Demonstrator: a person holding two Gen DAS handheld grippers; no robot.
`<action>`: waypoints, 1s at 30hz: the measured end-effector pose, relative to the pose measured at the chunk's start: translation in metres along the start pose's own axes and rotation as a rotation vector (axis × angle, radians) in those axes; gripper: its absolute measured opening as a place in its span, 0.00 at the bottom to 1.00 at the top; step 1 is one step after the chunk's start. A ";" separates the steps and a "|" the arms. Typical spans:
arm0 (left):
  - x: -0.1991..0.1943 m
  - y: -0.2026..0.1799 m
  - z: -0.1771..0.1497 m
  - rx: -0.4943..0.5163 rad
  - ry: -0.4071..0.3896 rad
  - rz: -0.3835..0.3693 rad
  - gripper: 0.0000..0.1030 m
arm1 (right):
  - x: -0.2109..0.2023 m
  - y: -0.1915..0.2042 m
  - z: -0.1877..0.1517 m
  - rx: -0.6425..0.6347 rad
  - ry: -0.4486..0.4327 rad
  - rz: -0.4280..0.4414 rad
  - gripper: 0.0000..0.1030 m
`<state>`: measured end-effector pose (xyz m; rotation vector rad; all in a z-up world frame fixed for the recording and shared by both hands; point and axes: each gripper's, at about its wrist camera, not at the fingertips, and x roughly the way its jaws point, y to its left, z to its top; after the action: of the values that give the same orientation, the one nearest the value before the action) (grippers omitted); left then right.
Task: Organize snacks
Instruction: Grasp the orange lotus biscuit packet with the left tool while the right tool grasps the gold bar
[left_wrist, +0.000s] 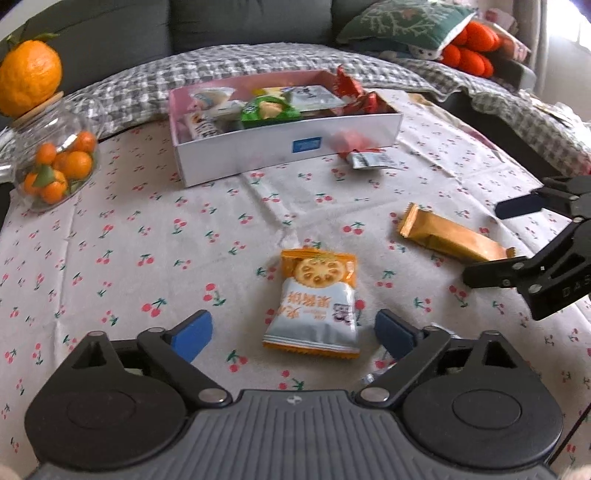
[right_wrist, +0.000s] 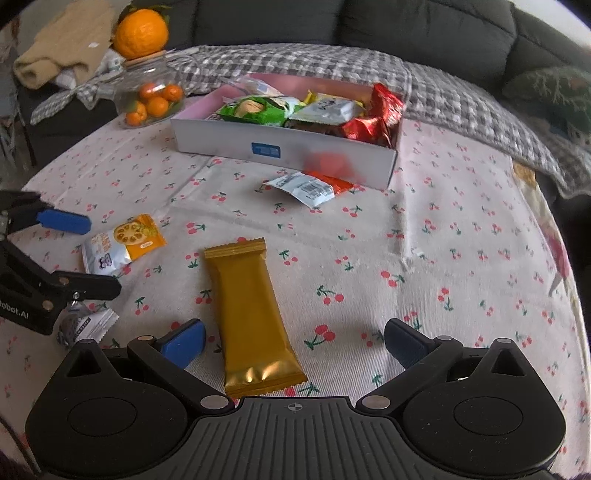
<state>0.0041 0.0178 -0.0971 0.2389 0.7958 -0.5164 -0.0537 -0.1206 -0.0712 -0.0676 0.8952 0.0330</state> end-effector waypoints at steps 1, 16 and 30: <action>0.000 -0.001 0.001 0.004 0.001 -0.006 0.84 | 0.000 0.000 0.000 -0.006 0.001 0.003 0.99; -0.001 -0.014 0.009 0.043 0.022 -0.041 0.49 | -0.002 0.003 0.007 -0.020 0.006 0.088 0.70; 0.000 -0.018 0.013 0.046 0.035 -0.032 0.41 | -0.005 0.014 0.013 -0.038 0.016 0.132 0.29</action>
<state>0.0026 -0.0028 -0.0882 0.2783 0.8235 -0.5623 -0.0474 -0.1058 -0.0593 -0.0447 0.9136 0.1725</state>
